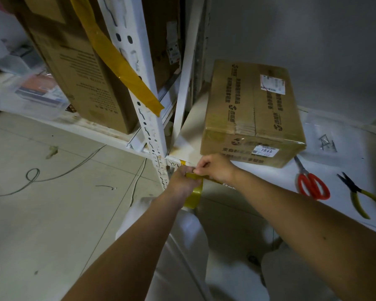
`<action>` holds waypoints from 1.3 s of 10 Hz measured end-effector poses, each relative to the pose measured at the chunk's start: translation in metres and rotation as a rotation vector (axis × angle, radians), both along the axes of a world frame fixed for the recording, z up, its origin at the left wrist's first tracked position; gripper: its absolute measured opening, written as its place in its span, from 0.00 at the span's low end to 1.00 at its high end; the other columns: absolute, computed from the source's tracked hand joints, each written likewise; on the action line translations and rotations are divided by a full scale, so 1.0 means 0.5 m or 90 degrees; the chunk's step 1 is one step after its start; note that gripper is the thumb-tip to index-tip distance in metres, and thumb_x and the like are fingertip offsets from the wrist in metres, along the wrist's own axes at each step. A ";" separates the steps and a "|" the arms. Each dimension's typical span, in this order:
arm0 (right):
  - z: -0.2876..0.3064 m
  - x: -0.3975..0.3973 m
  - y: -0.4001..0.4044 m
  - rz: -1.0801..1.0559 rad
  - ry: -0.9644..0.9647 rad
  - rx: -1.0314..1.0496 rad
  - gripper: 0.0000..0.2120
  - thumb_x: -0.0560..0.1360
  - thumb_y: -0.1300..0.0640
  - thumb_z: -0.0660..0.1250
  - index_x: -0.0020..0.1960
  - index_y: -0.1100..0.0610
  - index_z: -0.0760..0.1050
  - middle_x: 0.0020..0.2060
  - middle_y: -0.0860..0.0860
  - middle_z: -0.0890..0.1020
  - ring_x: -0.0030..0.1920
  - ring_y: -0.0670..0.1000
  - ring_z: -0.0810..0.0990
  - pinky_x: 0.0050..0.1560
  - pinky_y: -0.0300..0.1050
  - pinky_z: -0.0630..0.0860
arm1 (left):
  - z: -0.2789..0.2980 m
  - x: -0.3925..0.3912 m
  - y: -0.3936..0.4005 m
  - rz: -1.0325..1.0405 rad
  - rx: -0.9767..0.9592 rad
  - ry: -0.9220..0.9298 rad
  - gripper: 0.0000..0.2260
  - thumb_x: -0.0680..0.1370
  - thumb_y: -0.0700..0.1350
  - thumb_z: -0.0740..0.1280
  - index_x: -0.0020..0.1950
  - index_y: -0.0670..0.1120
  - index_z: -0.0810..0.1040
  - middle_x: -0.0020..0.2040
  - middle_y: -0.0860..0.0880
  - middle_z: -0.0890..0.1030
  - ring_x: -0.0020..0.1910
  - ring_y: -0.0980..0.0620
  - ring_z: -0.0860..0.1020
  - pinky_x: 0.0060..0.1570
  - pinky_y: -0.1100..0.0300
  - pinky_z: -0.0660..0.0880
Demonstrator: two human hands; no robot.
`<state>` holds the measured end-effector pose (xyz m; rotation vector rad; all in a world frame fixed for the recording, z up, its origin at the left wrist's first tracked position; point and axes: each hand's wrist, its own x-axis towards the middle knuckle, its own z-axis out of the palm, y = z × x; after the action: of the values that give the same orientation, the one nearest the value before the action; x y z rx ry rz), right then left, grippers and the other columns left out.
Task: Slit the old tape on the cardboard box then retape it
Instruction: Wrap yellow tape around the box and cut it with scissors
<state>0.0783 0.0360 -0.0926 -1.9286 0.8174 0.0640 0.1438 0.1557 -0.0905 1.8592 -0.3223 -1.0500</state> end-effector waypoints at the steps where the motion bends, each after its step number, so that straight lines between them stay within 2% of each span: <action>1: -0.009 0.012 -0.003 0.003 0.008 -0.054 0.09 0.70 0.59 0.75 0.35 0.50 0.78 0.34 0.46 0.80 0.40 0.47 0.78 0.47 0.45 0.76 | -0.007 0.005 0.002 -0.029 0.036 -0.004 0.11 0.74 0.37 0.69 0.40 0.50 0.72 0.37 0.49 0.74 0.35 0.53 0.73 0.34 0.62 0.69; 2: -0.013 0.016 -0.006 0.012 0.018 -0.078 0.06 0.71 0.58 0.74 0.37 0.52 0.79 0.34 0.45 0.79 0.40 0.46 0.77 0.47 0.44 0.76 | -0.018 0.010 0.009 -0.017 0.025 0.014 0.09 0.74 0.36 0.69 0.44 0.50 0.73 0.38 0.49 0.75 0.33 0.55 0.74 0.28 0.66 0.71; 3: -0.011 0.014 -0.011 0.053 0.024 -0.020 0.04 0.71 0.56 0.74 0.43 0.56 0.82 0.39 0.49 0.81 0.42 0.45 0.77 0.46 0.39 0.74 | -0.020 0.015 0.017 -0.022 0.000 0.014 0.10 0.74 0.38 0.69 0.53 0.46 0.73 0.40 0.49 0.76 0.34 0.55 0.74 0.31 0.63 0.69; 4: -0.012 0.013 -0.013 0.091 0.047 -0.013 0.04 0.71 0.57 0.74 0.43 0.57 0.82 0.41 0.51 0.81 0.43 0.46 0.77 0.48 0.40 0.73 | -0.019 0.018 0.019 -0.022 -0.015 0.021 0.13 0.74 0.38 0.69 0.57 0.45 0.74 0.42 0.50 0.77 0.35 0.56 0.75 0.31 0.65 0.70; 6: -0.009 0.005 -0.003 0.075 0.002 -0.024 0.07 0.71 0.60 0.73 0.37 0.53 0.79 0.38 0.49 0.79 0.42 0.47 0.77 0.46 0.39 0.73 | -0.013 0.017 0.016 -0.025 -0.001 0.025 0.14 0.74 0.39 0.70 0.58 0.47 0.72 0.44 0.48 0.77 0.37 0.55 0.75 0.33 0.64 0.70; 7: -0.013 0.005 0.000 0.053 -0.005 -0.090 0.07 0.72 0.59 0.73 0.36 0.53 0.78 0.35 0.44 0.78 0.40 0.46 0.76 0.44 0.41 0.74 | -0.007 0.014 0.014 -0.017 0.003 0.041 0.34 0.66 0.46 0.75 0.68 0.46 0.65 0.56 0.45 0.77 0.50 0.49 0.78 0.46 0.56 0.77; 8: -0.019 0.003 -0.005 -0.001 0.004 -0.131 0.12 0.73 0.57 0.72 0.33 0.47 0.75 0.32 0.43 0.78 0.38 0.47 0.78 0.45 0.48 0.78 | -0.010 0.016 0.009 -0.037 0.066 0.023 0.30 0.70 0.45 0.75 0.67 0.41 0.65 0.58 0.43 0.75 0.53 0.46 0.76 0.46 0.57 0.73; 9: -0.022 -0.001 0.001 -0.009 0.016 -0.172 0.10 0.73 0.57 0.71 0.34 0.49 0.75 0.33 0.43 0.78 0.39 0.48 0.78 0.44 0.47 0.76 | -0.011 0.016 0.003 -0.063 0.111 0.002 0.22 0.73 0.44 0.73 0.63 0.40 0.69 0.56 0.44 0.76 0.51 0.47 0.75 0.49 0.57 0.73; 10: -0.026 -0.004 0.017 0.004 0.012 -0.240 0.07 0.73 0.57 0.70 0.37 0.51 0.76 0.36 0.45 0.78 0.42 0.49 0.77 0.41 0.42 0.68 | -0.015 0.017 -0.007 -0.049 0.146 0.027 0.28 0.73 0.44 0.72 0.69 0.39 0.66 0.61 0.43 0.76 0.58 0.43 0.76 0.60 0.51 0.74; 11: -0.033 0.002 0.029 -0.030 -0.029 -0.260 0.08 0.73 0.58 0.70 0.37 0.53 0.76 0.38 0.46 0.78 0.44 0.49 0.75 0.41 0.40 0.66 | -0.018 0.031 -0.012 -0.005 0.137 0.061 0.24 0.74 0.37 0.70 0.68 0.34 0.68 0.55 0.41 0.75 0.53 0.45 0.76 0.51 0.54 0.75; 12: -0.036 0.008 0.024 -0.092 -0.017 -0.276 0.08 0.74 0.57 0.70 0.36 0.53 0.75 0.41 0.48 0.79 0.44 0.50 0.76 0.41 0.41 0.67 | -0.031 0.044 -0.023 0.020 0.120 0.067 0.20 0.72 0.36 0.71 0.63 0.33 0.73 0.52 0.40 0.78 0.49 0.45 0.76 0.53 0.51 0.77; 13: -0.037 0.020 0.013 -0.100 0.056 -0.314 0.08 0.75 0.56 0.69 0.37 0.52 0.77 0.44 0.50 0.83 0.46 0.53 0.79 0.40 0.42 0.69 | -0.039 0.041 -0.038 0.030 0.142 0.010 0.21 0.72 0.42 0.73 0.61 0.36 0.75 0.54 0.39 0.80 0.52 0.43 0.79 0.53 0.53 0.77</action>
<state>0.0881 0.0425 -0.1110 -2.3228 1.1197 -0.1644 0.1642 0.1365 -0.1097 2.0453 -0.1563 -1.1038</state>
